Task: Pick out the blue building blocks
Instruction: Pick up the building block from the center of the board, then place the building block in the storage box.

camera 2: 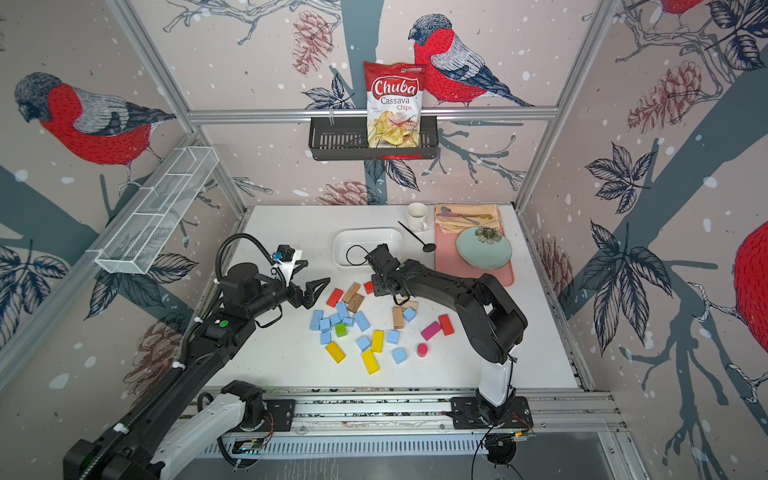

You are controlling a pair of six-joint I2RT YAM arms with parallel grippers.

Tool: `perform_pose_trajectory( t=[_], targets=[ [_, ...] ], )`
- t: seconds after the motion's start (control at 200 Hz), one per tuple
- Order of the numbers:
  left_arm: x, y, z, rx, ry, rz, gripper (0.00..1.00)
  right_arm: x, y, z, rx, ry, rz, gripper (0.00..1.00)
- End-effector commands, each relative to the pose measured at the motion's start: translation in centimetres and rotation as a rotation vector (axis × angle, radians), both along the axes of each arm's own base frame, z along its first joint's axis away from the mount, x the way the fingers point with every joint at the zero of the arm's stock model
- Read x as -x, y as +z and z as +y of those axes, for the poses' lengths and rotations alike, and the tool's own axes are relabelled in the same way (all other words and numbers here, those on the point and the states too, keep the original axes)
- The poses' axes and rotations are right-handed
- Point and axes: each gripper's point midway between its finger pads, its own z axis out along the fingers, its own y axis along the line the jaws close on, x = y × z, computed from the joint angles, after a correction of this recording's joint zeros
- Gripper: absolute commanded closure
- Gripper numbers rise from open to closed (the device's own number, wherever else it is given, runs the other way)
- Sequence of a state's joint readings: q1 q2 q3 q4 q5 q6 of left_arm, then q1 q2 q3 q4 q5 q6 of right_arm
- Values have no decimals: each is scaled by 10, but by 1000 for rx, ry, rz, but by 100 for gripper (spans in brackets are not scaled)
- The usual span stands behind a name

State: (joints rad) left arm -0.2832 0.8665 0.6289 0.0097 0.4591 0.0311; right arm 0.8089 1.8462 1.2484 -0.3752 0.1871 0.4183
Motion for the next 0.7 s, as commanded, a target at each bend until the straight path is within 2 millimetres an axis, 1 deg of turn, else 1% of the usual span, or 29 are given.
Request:
perform_pose_trajectory(
  t=[0.0, 0.09, 0.245, 0.325, 0.435, 0.545, 0.61, 0.695],
  targets=[
    [-1, 4, 2, -9, 7, -22, 1, -3, 6, -6, 13, -12, -13, 72],
    [-1, 5, 2, -9, 7, -24, 1, -11, 16, -6, -2, -21, -32, 72],
    [-1, 6, 2, -9, 10, -27, 1, -40, 52, -8, -28, -54, -108, 74],
    [0, 7, 2, -8, 12, -31, 1, -56, 70, -9, -41, -65, -145, 76],
    [0, 8, 3, -6, 13, -34, 1, -76, 88, -8, -50, -74, -183, 77],
    [1, 8, 3, -5, 15, -34, 1, -95, 97, -5, -47, -81, -212, 77],
    [1, 8, 3, -6, 16, -35, 1, -106, 97, -4, -36, -86, -221, 77],
    [1, 9, 4, -6, 18, -39, 1, -122, 89, -3, -14, -95, -219, 77]
  ],
)
